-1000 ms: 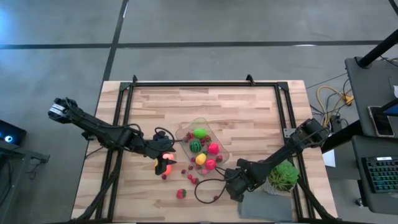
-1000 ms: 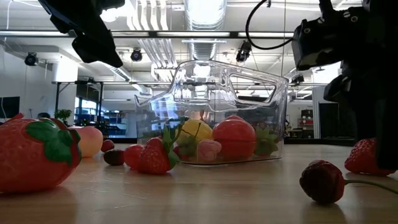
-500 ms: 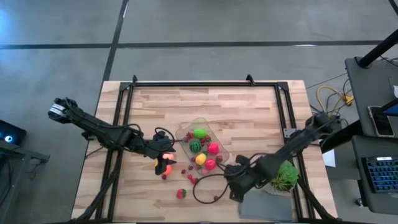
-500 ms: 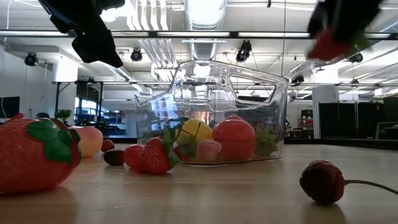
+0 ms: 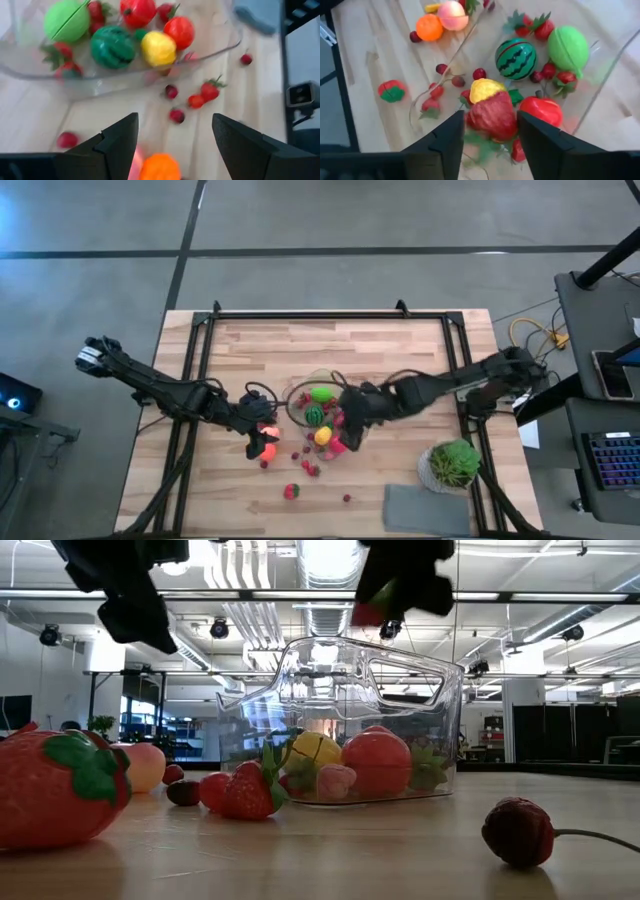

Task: Pick and placing Produce into tupperware
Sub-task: Put the red strawberry into the transparent bin, then put the red cherry into the transparent bin

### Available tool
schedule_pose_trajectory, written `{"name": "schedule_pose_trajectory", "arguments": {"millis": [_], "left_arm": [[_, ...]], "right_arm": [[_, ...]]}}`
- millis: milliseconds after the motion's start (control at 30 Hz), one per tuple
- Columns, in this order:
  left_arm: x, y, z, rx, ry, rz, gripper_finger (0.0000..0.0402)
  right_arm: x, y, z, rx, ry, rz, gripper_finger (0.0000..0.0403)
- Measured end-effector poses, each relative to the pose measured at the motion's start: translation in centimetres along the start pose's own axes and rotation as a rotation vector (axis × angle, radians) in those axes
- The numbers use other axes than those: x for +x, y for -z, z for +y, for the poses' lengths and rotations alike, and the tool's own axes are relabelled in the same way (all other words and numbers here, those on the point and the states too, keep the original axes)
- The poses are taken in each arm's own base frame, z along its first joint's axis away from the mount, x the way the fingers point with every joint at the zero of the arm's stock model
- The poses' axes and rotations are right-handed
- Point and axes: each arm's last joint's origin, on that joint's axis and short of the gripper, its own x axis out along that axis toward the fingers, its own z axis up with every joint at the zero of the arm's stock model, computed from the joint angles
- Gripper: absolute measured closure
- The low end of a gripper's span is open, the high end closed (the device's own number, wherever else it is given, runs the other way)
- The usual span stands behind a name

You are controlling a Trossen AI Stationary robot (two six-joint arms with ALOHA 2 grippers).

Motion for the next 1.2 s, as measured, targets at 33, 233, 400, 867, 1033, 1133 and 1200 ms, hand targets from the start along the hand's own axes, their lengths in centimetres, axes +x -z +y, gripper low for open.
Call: {"name": "schedule_pose_trajectory", "arguments": {"millis": [33, 233, 400, 867, 1033, 1133, 1200], "left_arm": [[-0.2, 0.1, 0.1, -0.005, -0.009, 0.011, 0.0162], [-1.4, 0.7, 0.9, -0.013, -0.071, 0.044, 0.0162], [-1.9, 1.5, 2.2, -0.005, -0.22, 0.037, 0.0162], [1.7, 2.4, 5.4, -0.061, -0.245, 0.101, 0.0162], [2.9, 2.5, 5.8, 0.011, -0.221, 0.153, 0.0162], [3.5, 2.6, 6.1, 0.044, -0.259, 0.166, 0.0162], [3.9, 2.8, 6.4, 0.062, -0.312, 0.172, 0.0162]], "right_arm": [[0.5, -0.3, -0.4, 0.014, -0.014, 0.019, 0.0226], [1.2, -1.2, -1.2, 0.062, -0.07, 0.053, 0.0179], [0.0, -2.2, -0.9, 0.123, -0.038, -0.038, 0.015], [-3.4, -3.5, -2.8, 0.364, 0.267, -0.045, 0.0153], [-3.9, -4.1, -4.0, 0.378, 0.345, -0.096, 0.0166], [-4.2, -4.4, -4.5, 0.388, 0.383, -0.141, 0.0174], [-4.6, -4.6, -4.9, 0.391, 0.408, -0.171, 0.0178]]}}
